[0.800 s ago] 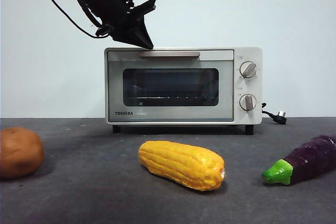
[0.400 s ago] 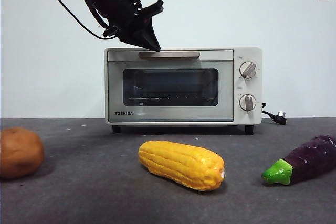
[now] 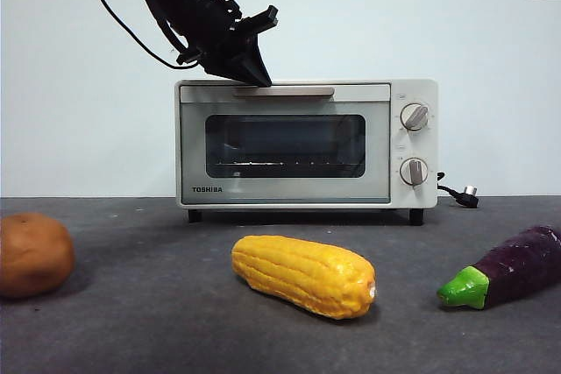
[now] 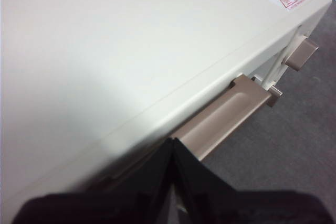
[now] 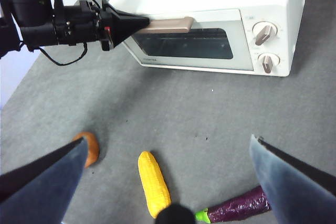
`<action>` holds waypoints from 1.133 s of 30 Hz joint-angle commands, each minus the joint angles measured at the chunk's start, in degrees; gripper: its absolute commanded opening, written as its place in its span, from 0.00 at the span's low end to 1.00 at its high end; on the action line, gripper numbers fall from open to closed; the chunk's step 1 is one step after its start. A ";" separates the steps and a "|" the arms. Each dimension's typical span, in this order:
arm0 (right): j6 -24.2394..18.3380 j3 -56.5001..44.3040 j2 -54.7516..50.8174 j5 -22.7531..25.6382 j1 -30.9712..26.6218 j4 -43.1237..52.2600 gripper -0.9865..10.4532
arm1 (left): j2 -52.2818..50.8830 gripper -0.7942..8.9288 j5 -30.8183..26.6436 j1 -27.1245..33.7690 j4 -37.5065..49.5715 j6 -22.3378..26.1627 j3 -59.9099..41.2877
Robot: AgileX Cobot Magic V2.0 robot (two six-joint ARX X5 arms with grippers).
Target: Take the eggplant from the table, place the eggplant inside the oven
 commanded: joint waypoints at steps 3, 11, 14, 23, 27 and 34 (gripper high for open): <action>-0.68 0.37 0.00 -0.09 0.11 0.37 0.61 | 2.93 0.08 -0.59 -1.16 -6.51 2.75 -1.66; -0.66 0.37 0.00 -0.09 0.11 1.51 0.61 | 2.93 0.08 -0.33 -3.17 -9.86 3.17 -1.66; -0.66 0.37 0.02 -0.04 0.11 1.70 0.61 | 2.93 0.08 1.62 -4.17 -11.34 3.13 -1.66; -0.63 0.37 0.02 0.72 0.11 2.05 0.61 | 2.93 0.08 5.42 -8.26 -14.58 2.54 -1.66; -0.63 0.37 0.02 0.81 0.11 1.97 0.61 | 2.93 0.08 5.42 -9.77 -14.40 2.54 -1.66; -0.44 0.37 0.02 0.81 0.11 1.97 0.61 | 2.93 0.08 5.86 -11.28 -15.54 2.49 -1.66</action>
